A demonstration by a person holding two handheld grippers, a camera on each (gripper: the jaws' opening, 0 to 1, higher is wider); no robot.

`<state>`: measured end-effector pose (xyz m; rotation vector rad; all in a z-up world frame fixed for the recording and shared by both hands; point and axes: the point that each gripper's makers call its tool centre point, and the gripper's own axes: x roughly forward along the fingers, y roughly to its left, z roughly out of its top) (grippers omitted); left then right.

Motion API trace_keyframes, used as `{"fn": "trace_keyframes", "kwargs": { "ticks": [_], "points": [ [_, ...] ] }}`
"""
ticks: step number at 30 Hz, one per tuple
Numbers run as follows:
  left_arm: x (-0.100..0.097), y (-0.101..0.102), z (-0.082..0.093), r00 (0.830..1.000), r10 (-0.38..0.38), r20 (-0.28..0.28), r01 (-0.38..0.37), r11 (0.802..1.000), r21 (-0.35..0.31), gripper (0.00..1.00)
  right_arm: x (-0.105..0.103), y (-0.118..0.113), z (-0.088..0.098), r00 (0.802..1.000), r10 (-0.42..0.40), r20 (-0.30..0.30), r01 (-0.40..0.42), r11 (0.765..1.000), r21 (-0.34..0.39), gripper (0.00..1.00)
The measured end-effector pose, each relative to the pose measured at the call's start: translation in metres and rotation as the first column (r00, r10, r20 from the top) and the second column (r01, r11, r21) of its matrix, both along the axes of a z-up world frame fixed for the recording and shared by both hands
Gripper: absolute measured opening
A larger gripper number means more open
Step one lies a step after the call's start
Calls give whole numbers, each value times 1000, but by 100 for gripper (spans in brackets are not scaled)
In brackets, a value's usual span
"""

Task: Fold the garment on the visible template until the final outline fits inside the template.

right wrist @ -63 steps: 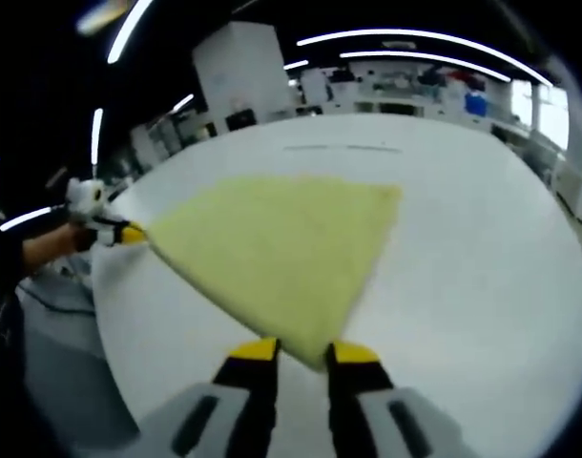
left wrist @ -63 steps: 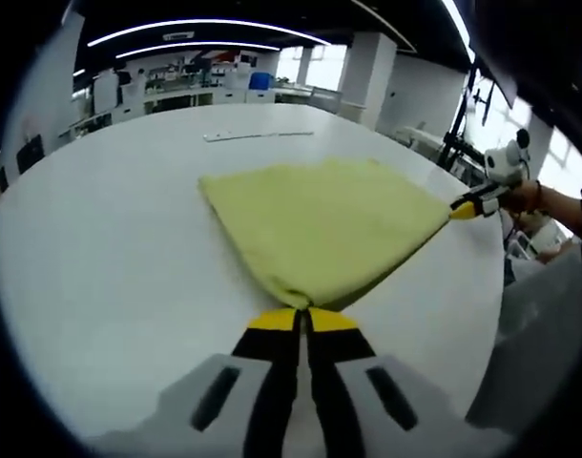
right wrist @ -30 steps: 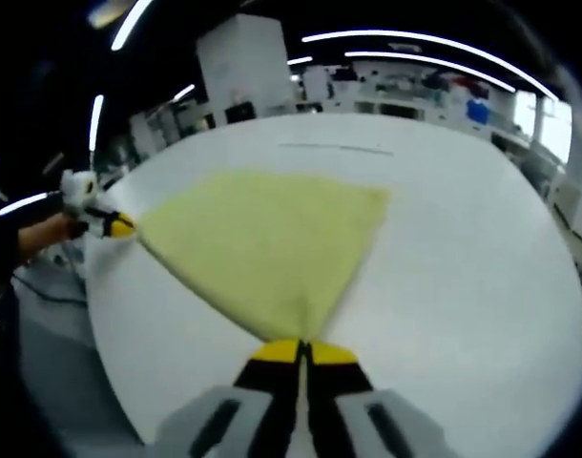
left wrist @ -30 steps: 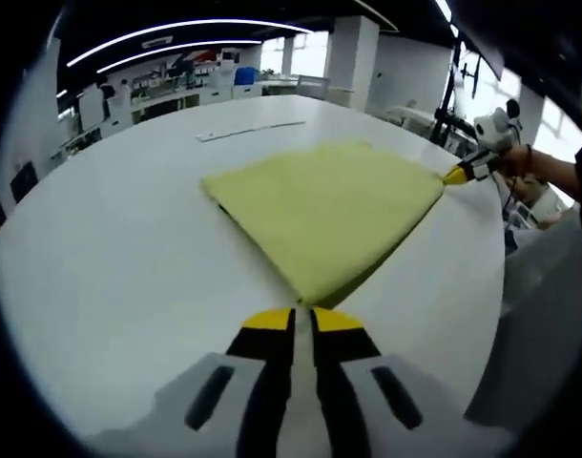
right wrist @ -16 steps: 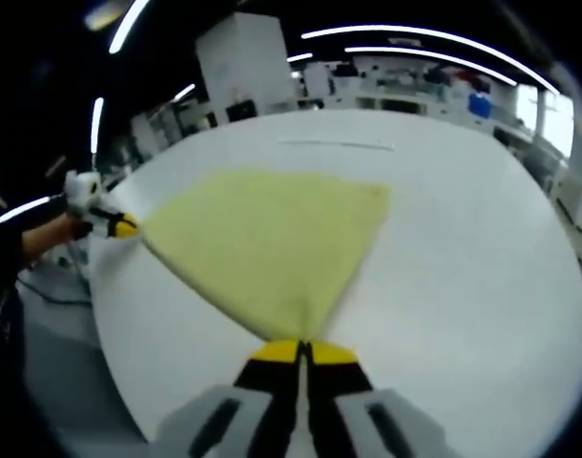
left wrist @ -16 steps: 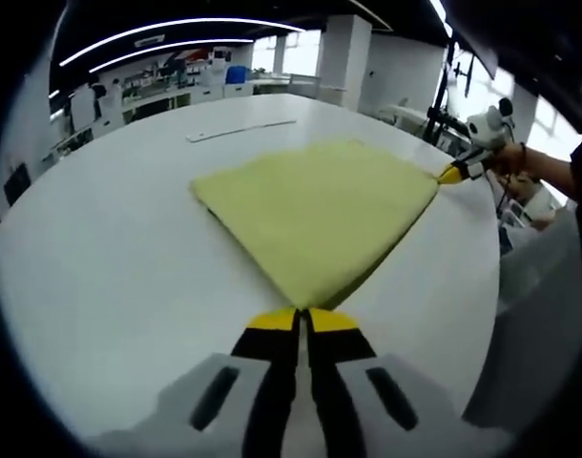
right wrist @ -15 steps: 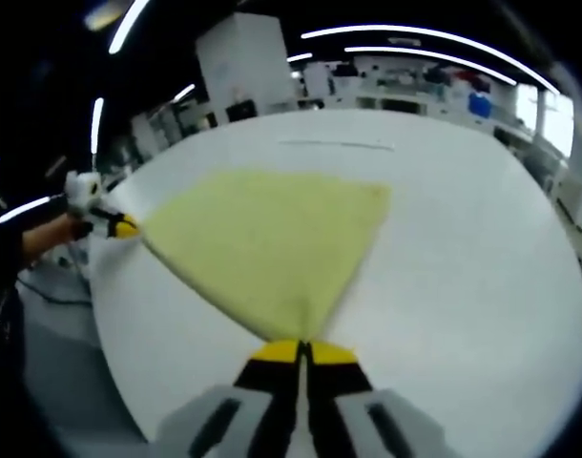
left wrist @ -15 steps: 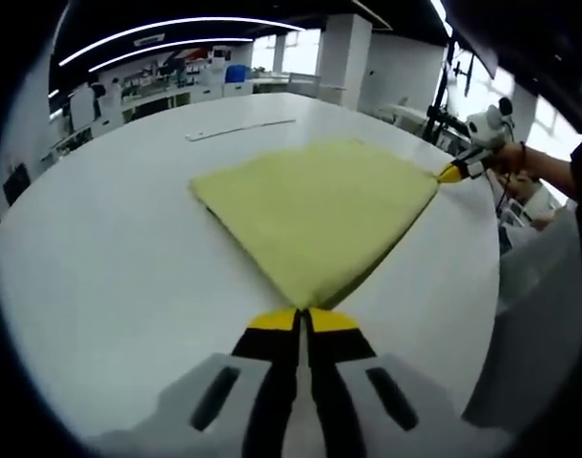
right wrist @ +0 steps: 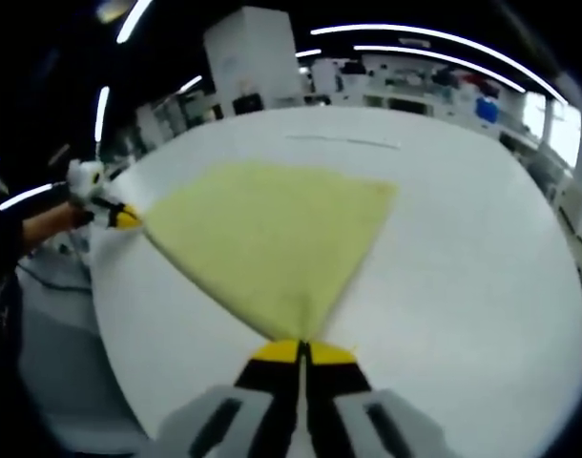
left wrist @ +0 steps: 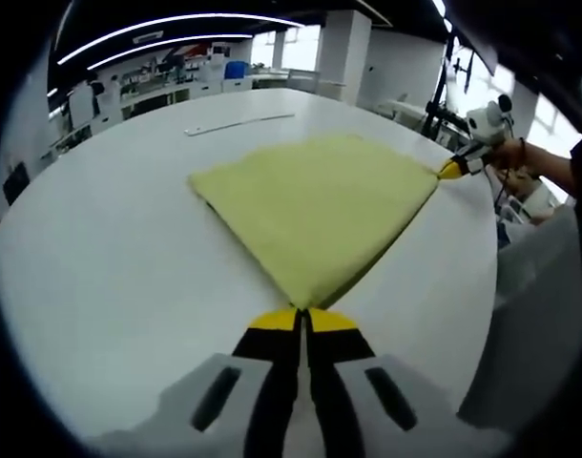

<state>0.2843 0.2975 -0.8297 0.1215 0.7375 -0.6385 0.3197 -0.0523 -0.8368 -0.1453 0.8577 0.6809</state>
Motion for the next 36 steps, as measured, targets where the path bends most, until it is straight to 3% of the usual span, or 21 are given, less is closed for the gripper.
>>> {"fn": "trace_keyframes", "kwargs": {
  "ticks": [8,22,30,36],
  "points": [
    [-11,-1,-3,1000,2,-14,-2,1000,2,0,-7,-2,-1,1000,13,-5,-14,1000,-12,0],
    [-13,0,-5,998,53,-35,-54,998,-16,0,-11,1,-2,999,33,27,-31,998,-49,0],
    [-12,-1,-6,998,58,-36,-58,998,-1,0,-11,-1,-3,1000,-10,15,10,999,-52,0],
    [-12,-1,-5,996,75,-39,-76,997,-9,15,-4,0,0,998,-60,26,61,997,-54,14]
  ]
}}
